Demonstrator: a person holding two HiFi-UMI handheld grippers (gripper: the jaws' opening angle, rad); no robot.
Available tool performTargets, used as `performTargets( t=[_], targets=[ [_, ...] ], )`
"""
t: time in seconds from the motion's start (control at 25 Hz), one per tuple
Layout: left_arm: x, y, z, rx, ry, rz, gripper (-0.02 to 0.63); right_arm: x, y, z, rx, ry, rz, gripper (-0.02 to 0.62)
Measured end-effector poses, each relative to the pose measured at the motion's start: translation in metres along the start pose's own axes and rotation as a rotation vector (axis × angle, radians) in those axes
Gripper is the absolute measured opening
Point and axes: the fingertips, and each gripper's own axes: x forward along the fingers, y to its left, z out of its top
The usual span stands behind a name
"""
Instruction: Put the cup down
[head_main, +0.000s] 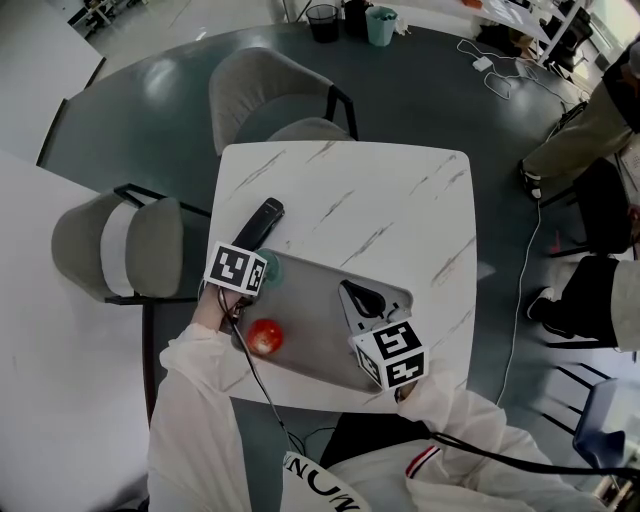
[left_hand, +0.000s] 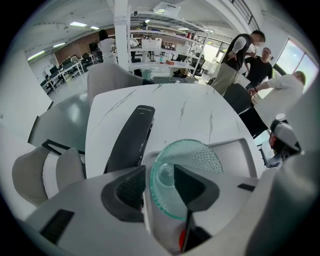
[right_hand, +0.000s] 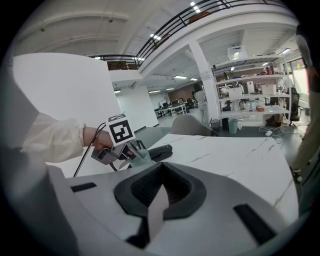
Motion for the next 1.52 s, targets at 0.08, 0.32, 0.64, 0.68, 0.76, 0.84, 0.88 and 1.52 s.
performTargets(
  t=[0.08, 0.32, 0.64, 0.68, 0.76, 0.84, 0.88, 1.52],
  targets=[
    [-0.004, -0.001, 0.002, 0.002, -0.009, -0.002, 0.163, -0.001, 0.003, 0.001, -0.003, 0.000, 0.000, 0.001],
    [-0.012, -0.001, -0.001, 0.003, -0.023, -0.005, 0.163, -0.007, 0.013, 0.003, -0.010, -0.007, -0.002, 0.001],
    [-0.034, -0.005, 0.006, 0.019, -0.083, 0.009, 0.163, -0.022, 0.021, 0.006, -0.017, -0.024, -0.016, 0.002],
    [-0.037, -0.006, 0.007, 0.020, -0.093, 0.012, 0.163, -0.025, 0.022, 0.006, -0.017, -0.027, -0.020, 0.001],
    [-0.044, -0.009, 0.010, 0.026, -0.112, 0.013, 0.163, -0.031, 0.024, 0.006, -0.017, -0.032, -0.027, 0.000],
    [-0.054, -0.013, 0.011, 0.036, -0.133, 0.016, 0.163, -0.037, 0.026, 0.007, -0.018, -0.040, -0.034, 0.002],
    [-0.060, -0.014, 0.012, 0.041, -0.148, 0.021, 0.163, -0.040, 0.027, 0.007, -0.019, -0.045, -0.038, 0.001],
    [-0.158, -0.059, -0.020, 0.085, -0.326, 0.058, 0.163, -0.124, 0.067, 0.000, -0.038, -0.126, -0.088, 0.001]
  ],
)
